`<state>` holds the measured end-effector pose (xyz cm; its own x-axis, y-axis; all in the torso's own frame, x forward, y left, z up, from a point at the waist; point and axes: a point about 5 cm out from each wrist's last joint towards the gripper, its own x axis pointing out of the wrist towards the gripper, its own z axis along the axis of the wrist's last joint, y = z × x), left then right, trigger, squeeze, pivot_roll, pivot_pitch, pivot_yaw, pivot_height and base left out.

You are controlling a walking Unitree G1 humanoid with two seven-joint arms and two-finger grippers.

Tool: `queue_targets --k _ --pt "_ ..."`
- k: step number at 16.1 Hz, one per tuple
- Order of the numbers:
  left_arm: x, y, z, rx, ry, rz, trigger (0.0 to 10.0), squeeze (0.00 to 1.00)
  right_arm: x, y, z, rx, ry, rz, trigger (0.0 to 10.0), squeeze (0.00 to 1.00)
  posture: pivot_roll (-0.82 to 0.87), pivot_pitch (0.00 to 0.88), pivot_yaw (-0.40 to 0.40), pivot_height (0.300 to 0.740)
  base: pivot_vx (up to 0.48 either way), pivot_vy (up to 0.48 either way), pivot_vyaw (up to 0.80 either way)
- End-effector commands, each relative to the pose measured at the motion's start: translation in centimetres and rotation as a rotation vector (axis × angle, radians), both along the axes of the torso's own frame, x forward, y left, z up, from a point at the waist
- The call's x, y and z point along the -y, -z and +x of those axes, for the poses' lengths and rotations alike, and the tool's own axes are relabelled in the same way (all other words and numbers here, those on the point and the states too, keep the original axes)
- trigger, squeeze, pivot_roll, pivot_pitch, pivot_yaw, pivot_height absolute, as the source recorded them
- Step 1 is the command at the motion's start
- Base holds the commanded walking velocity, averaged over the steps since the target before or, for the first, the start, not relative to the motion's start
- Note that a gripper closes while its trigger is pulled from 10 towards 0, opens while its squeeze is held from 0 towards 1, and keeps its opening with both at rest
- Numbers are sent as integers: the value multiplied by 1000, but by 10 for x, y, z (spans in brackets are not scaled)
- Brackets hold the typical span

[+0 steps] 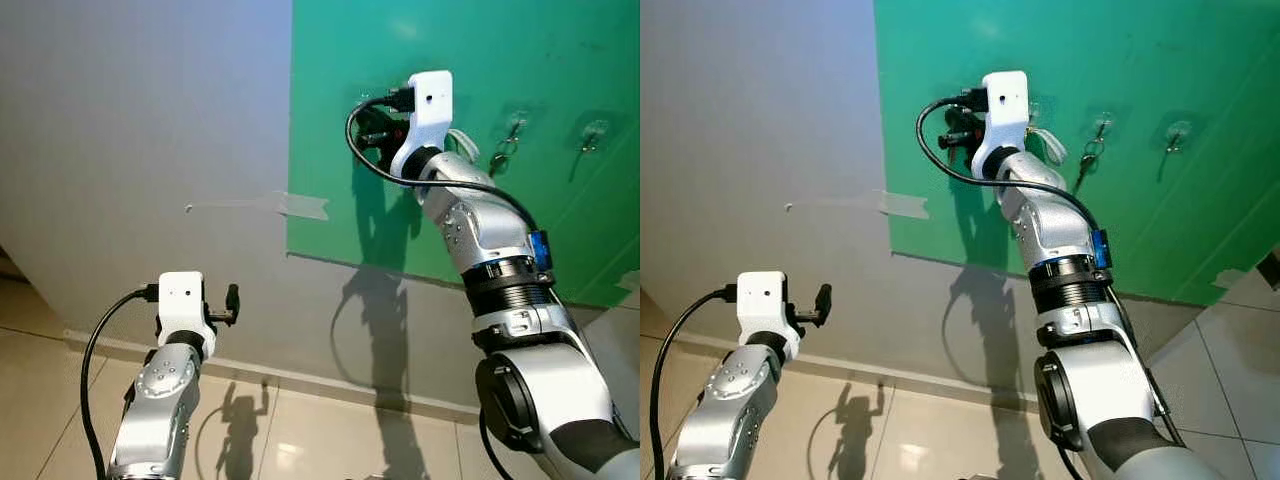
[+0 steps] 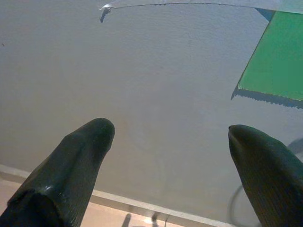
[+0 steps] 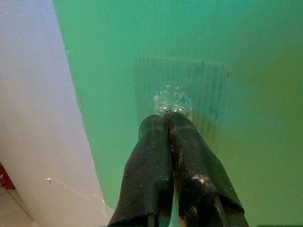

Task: Hang keys on a hook

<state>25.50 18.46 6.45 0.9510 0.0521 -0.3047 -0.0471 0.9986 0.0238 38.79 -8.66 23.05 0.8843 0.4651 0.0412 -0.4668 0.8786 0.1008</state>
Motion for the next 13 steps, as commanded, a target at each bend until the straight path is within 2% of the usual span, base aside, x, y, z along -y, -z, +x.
queue_targets --k 1,5,9,13 --pt "3 -1 1 3 4 0 10000 0 -2 22 -1 -83 -6 -39 10000 0 12 0 -85 740 0 0 0" --pt "2 0 1 1 4 0 10000 0 2 15 1 -47 8 -24 10000 0 5 0 -82 740 0 0 0" --pt "4 0 1 1 9 -4 10000 0 -1 -11 -5 139 -9 -17 10000 0 3 0 -82 740 0 0 0" --pt "5 0 0 -1 8 -5 10000 0 -5 -16 -6 165 -28 -17 10000 0 5 0 -85 740 0 0 0"
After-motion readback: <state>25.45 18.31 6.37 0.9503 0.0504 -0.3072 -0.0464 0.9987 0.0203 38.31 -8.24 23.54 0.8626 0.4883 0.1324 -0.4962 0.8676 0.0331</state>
